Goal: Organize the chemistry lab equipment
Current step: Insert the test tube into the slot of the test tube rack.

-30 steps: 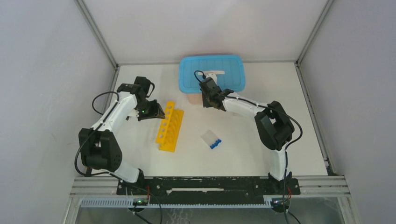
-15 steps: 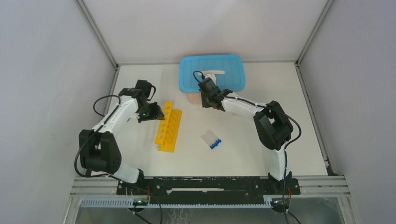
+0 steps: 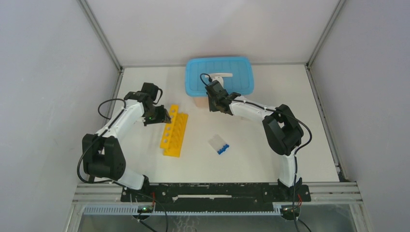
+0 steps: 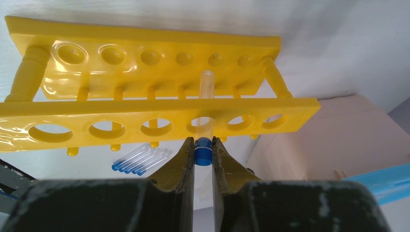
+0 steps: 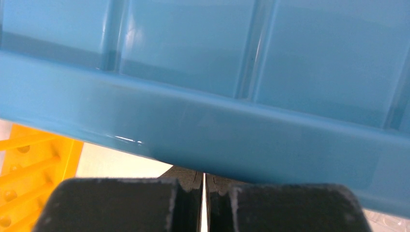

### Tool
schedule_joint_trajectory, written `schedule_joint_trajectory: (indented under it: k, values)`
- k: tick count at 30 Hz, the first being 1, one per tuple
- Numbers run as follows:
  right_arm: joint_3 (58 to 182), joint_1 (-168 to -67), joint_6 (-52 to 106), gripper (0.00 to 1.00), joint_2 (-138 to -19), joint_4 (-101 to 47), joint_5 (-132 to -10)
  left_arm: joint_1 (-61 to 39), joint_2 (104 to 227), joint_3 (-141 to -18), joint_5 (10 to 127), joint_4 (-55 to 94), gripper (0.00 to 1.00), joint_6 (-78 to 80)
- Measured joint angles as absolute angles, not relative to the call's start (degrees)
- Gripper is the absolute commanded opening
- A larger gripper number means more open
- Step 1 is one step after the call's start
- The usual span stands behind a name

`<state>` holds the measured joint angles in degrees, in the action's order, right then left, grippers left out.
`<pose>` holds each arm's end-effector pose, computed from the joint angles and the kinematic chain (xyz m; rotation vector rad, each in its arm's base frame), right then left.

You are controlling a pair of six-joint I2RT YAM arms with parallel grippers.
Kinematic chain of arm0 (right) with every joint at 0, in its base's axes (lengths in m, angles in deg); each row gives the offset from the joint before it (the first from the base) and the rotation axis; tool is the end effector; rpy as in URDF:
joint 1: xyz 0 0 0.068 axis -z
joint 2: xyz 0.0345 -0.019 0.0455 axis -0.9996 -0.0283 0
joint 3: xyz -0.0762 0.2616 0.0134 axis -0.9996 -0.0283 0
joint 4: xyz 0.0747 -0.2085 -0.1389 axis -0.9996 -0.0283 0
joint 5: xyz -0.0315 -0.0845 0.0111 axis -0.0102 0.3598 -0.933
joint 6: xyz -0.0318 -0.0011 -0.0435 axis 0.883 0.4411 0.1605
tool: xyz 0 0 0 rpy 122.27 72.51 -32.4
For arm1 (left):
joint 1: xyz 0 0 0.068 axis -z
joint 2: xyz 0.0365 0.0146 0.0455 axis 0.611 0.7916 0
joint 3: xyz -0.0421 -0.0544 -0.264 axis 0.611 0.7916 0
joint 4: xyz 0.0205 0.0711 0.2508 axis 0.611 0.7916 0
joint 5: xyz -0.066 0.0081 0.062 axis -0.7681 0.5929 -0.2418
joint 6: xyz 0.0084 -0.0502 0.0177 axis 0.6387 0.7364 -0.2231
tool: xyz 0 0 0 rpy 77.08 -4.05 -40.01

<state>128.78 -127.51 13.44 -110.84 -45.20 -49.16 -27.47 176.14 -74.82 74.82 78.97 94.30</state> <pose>0.3479 0.2718 0.2068 -0.2727 2.3731 0.1905 0.2749 -0.0507 0.2480 -2.2118 2.0593 -0.3326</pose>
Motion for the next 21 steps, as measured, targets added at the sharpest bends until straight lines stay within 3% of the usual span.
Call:
schedule_joint_trajectory:
  k: [21]
  values:
    - [128.76,-127.38,13.44,0.05,-110.84,-45.15,-49.81,-26.18,176.25,-74.82,74.56,79.12,0.08,94.26]
